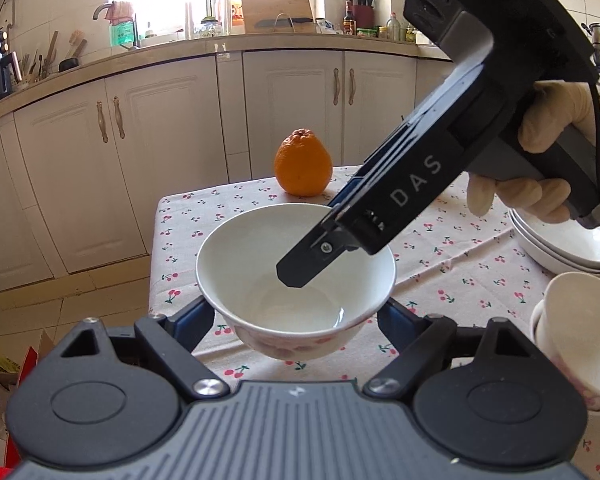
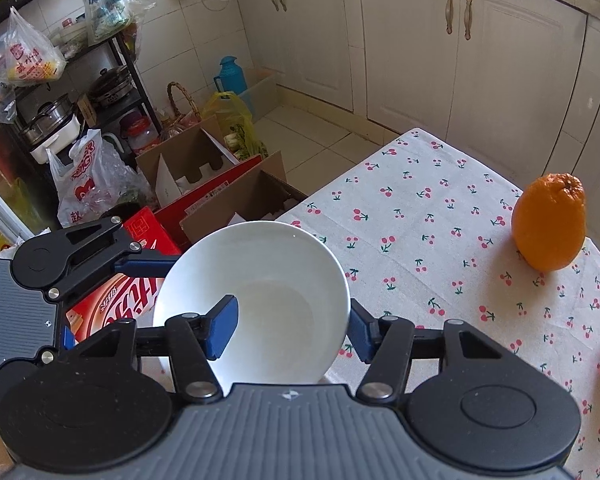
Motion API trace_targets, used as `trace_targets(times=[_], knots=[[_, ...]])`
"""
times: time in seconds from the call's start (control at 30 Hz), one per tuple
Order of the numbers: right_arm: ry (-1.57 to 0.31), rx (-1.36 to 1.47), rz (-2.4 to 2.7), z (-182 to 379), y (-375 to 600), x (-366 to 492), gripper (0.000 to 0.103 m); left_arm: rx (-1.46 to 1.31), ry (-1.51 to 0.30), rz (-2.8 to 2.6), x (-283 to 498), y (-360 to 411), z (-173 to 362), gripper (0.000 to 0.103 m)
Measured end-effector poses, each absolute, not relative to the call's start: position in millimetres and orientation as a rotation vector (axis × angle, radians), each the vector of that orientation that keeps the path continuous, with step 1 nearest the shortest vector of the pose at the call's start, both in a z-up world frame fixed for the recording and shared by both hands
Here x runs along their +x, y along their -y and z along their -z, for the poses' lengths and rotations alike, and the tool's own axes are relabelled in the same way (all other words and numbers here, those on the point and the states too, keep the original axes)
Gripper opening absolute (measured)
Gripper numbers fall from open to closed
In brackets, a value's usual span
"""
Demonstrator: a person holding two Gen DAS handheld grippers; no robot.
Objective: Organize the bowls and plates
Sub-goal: 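Lift the bowl and carry it above the nested bowls with the right gripper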
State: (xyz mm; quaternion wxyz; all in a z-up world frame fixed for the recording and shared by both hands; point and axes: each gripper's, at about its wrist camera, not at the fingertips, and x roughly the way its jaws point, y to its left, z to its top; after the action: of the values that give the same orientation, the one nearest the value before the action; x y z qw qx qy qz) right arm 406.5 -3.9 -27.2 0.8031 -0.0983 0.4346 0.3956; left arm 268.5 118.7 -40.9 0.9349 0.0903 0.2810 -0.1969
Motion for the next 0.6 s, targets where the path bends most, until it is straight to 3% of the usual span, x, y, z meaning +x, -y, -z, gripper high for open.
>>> trace_targets(times=[0.6], knots=[[-0.891,-0.175,-0.874,0.9,57.3,314.8,0.064,0.230,-0.570,0.439,187.7,-77.0,9.5,0.088]])
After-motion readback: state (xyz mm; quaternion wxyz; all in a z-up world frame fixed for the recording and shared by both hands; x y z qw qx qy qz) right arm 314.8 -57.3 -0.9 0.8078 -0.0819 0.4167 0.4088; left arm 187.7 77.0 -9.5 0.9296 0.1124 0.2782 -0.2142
